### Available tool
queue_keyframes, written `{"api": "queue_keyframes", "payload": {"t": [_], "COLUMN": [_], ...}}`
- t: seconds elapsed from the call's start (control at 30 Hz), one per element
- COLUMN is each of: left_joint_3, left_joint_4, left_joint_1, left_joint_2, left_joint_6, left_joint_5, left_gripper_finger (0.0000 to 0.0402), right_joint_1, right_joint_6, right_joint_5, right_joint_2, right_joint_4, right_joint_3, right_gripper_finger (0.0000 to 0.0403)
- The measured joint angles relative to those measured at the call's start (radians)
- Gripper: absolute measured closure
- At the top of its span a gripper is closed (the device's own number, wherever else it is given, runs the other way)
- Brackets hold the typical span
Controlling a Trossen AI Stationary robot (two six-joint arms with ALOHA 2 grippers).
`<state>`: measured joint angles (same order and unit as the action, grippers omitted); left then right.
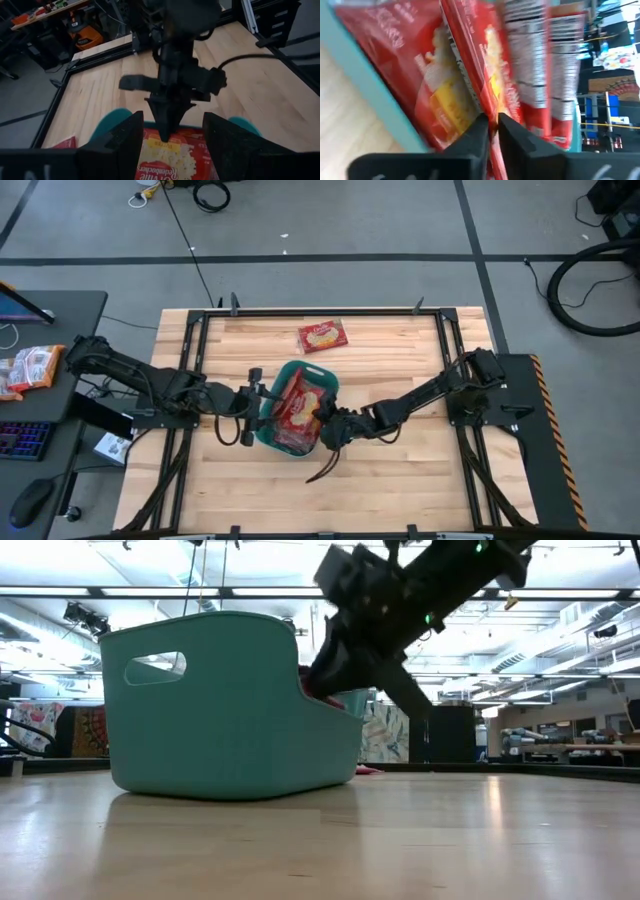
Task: Sort popcorn bags into baskets
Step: Put the red popcorn bag into the green bin
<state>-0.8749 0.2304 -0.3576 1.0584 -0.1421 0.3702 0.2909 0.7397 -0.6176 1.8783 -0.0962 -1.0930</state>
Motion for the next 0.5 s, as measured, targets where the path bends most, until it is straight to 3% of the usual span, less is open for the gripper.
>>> {"api": "queue_keyframes", "payload": {"t": [0.2,0.5], "left_joint_3": [0.0,0.0], "left_joint_4": [0.009,0.037], "left_joint_1": [0.0,0.0], "left_joint_2": [0.0,0.002], "left_joint_6": [0.001,0.003], "left_joint_5": [0.0,0.0], "left_gripper_finger": [0.0194,0.0194], "right_joint_1": [0.016,0.071], "right_joint_6": [-0.003,-0.041], "right_joint_5": [-0.07,-0.156], "right_joint_2": [-0.001,-0.147], "right_joint_4": [0.037,0.129], "right_joint_3": [-0.003,-0.003], "right_gripper_finger": [0.0302,0.0256]}}
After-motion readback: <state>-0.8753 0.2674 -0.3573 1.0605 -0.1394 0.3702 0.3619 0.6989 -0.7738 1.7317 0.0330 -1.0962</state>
